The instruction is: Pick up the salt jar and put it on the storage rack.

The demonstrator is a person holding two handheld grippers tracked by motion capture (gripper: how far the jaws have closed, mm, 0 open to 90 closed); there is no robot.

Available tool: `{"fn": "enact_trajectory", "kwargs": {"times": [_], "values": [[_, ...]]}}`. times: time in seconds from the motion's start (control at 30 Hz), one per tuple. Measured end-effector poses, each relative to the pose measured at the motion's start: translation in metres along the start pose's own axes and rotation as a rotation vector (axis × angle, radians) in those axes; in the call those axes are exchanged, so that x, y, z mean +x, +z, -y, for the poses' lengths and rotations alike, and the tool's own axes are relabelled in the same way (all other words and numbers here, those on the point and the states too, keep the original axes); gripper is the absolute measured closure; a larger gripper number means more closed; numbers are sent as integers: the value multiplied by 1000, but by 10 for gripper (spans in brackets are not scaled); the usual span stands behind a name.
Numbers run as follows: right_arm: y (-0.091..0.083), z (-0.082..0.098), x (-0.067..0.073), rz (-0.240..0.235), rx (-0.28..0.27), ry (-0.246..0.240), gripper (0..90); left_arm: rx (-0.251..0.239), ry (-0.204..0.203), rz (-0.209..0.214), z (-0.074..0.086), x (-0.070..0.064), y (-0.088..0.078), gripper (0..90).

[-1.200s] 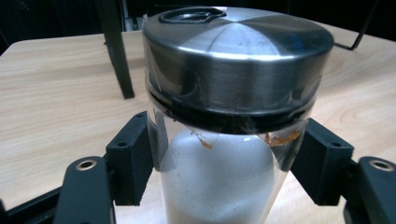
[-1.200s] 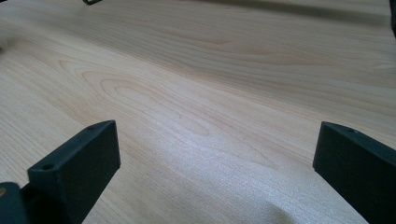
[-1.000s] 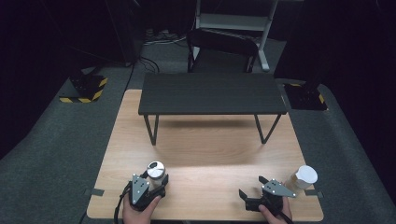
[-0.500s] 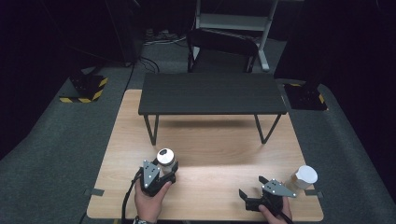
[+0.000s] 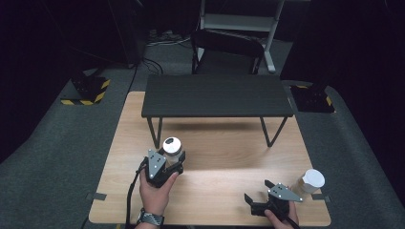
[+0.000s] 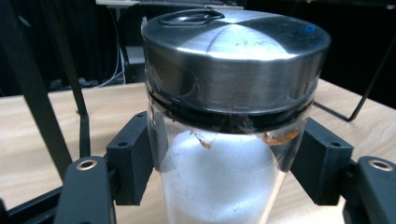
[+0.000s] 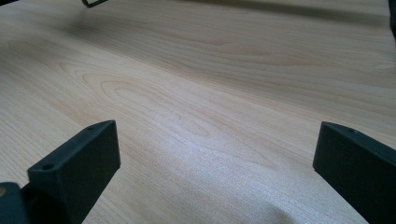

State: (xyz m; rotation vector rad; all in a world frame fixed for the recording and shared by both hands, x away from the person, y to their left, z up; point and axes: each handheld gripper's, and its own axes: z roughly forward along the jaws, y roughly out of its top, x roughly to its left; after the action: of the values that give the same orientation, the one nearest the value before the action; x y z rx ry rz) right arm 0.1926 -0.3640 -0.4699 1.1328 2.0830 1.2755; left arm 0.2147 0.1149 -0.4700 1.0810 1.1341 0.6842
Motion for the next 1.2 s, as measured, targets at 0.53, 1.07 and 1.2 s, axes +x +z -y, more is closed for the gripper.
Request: {"fn": "enact_trajectory", "kwargs": {"times": [0.53,1.07,1.2], "values": [[0,1,0,3,-3,5,5,-90,39,29,-40,-27,26,312],[-1,1,0,1,-6,12,5,-171,60,38,-70,-40,45,312],[-1,2,0,3,-8,13,5,-189,73,36,-76,-44,53,312]]}}
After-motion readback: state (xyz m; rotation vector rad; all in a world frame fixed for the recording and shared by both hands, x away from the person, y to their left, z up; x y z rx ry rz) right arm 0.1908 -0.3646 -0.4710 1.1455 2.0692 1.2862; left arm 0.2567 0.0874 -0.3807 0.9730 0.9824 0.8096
